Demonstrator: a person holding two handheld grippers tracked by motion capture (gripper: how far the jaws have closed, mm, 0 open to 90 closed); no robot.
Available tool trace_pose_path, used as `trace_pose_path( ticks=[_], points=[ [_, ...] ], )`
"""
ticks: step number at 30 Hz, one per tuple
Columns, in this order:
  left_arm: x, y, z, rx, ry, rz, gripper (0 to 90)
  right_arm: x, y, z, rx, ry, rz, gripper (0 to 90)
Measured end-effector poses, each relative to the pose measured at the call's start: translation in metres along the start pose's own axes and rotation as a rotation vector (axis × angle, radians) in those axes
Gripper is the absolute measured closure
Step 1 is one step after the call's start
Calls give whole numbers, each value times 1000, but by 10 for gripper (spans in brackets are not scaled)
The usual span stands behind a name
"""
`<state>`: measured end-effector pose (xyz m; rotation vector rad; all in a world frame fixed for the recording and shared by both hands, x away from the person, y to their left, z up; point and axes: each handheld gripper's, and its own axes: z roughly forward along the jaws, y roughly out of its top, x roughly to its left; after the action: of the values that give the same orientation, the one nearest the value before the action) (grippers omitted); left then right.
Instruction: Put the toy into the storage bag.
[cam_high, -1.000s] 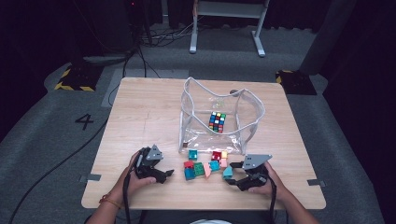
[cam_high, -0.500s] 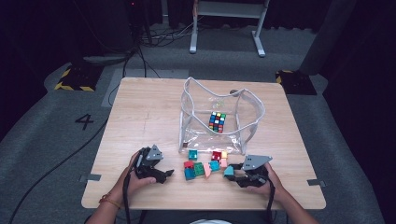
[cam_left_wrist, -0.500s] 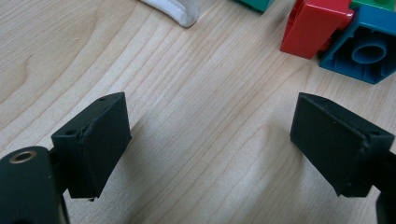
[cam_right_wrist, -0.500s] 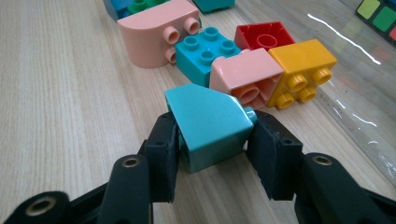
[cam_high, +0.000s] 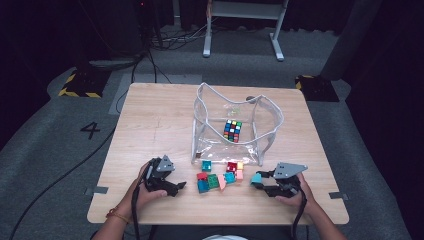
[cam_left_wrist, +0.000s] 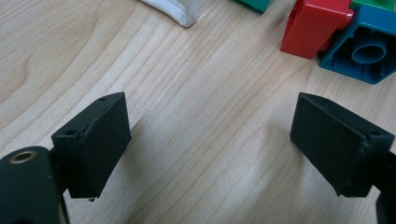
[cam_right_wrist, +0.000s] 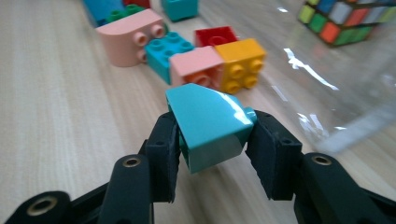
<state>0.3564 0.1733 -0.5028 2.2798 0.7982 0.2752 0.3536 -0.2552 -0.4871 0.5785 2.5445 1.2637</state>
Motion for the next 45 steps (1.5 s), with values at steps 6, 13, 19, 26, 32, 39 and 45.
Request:
trace_pose_path(
  ticks=[6,13,19,26,32,39,45],
  points=[
    [0,0,0,0,-2,0,122,-11,-1,-15,-43,-59,43,551],
    [0,0,0,0,1,1,122,-19,-2,-27,-73,-93,87,551],
    [0,0,0,0,1,0,122,-27,-2,-39,-104,-127,114,551],
    [0,0,0,0,1,0,122,-42,-2,-55,-126,-201,175,551],
    [0,0,0,1,1,0,122,-49,4,-65,-120,-240,174,551],
    [0,0,0,0,1,0,122,-58,14,-78,-146,-281,182,551],
    [0,0,0,0,-1,-1,122,-71,22,-91,-189,-299,207,551]
  ],
)
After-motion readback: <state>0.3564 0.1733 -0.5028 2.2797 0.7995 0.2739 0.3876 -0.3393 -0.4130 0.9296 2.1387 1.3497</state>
